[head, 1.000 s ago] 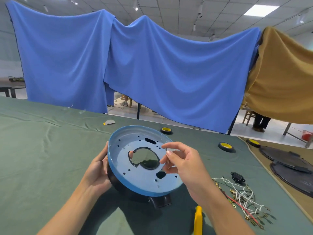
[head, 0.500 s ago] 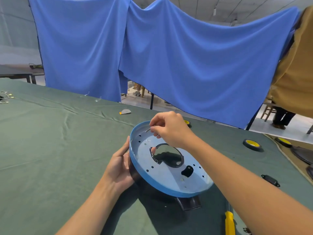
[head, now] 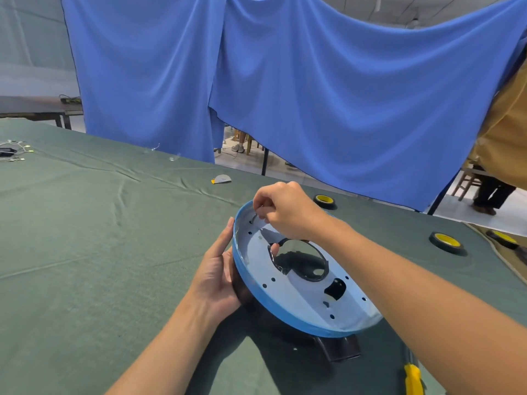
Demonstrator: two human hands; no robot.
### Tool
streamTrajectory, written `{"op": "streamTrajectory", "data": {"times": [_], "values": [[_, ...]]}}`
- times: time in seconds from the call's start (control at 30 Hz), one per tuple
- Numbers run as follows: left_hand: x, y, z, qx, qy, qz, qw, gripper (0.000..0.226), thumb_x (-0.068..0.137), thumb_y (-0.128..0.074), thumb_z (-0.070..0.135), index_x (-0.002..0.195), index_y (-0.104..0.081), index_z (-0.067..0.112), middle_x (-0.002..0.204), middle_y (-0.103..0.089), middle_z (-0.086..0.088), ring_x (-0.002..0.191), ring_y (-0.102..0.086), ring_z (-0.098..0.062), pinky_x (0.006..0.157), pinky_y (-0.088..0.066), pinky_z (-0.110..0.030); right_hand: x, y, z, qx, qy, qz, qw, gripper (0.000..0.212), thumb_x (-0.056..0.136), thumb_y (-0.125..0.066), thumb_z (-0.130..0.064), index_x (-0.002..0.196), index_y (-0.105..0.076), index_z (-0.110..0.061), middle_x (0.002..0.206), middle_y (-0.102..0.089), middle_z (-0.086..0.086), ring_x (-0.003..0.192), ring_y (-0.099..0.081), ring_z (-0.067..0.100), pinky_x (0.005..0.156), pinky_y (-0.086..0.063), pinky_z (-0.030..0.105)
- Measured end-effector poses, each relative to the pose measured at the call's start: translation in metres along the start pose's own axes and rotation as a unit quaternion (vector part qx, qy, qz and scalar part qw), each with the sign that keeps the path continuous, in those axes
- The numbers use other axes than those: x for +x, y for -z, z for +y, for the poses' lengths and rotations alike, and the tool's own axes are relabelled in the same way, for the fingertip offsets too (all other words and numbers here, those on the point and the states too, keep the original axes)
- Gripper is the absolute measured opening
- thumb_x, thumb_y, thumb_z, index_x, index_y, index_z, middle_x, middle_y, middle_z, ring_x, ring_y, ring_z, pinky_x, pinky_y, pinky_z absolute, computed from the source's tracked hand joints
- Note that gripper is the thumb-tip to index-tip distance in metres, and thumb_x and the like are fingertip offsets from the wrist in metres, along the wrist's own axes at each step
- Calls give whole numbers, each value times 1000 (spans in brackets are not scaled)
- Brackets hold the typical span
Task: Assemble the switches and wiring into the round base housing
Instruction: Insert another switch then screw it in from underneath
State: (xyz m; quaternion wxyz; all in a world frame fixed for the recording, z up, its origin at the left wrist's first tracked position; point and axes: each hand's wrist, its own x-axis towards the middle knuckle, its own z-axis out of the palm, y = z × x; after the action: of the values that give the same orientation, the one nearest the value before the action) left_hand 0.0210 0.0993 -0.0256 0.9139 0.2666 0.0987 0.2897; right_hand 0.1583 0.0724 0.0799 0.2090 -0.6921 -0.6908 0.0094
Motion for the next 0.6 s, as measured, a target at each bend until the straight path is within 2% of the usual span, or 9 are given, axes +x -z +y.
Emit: {"op": "streamTrajectory", "data": {"times": [0.17, 0.37, 0.5, 0.6], "values": [[-1, -1, -1, 7, 0, -17, 1000, 49, 78, -72, 47, 108, -76, 8, 103, -75, -9, 91, -73, -25, 78, -59, -35, 3, 8, -5, -44, 17, -28, 999, 22, 93, -52, -2, 102, -69, -10, 103, -64, 8, 94, -61, 21, 82, -55, 36], [-1, 0, -3, 17, -5, -53, 998, 46, 76, -77, 46, 104, -77, 10, 101, -76, -6, 91, -73, -22, 76, -58, -33, -2, 11, -8, -67, 38, -19, 997, 20, 94, -52, -4, 105, -68, -8, 104, -66, 8, 96, -60, 22, 84, -54, 38], [0, -2, -6, 35, 11, -79, 996, 47, 76, -78, 47, 107, -77, 12, 105, -76, -5, 95, -72, -21, 80, -57, -33, -9, 15, -5, -60, 26, -4, 998, 19, 93, -53, -3, 104, -69, -8, 103, -65, 8, 96, -60, 22, 83, -54, 37], [2, -3, -10, 39, 23, -70, 996, 52, 75, -79, 49, 111, -75, 12, 109, -74, -6, 100, -71, -22, 85, -56, -35, -16, 15, -1, -53, 9, 3, 999, 19, 93, -53, -2, 102, -69, -8, 101, -65, 8, 96, -60, 22, 82, -54, 35]]}}
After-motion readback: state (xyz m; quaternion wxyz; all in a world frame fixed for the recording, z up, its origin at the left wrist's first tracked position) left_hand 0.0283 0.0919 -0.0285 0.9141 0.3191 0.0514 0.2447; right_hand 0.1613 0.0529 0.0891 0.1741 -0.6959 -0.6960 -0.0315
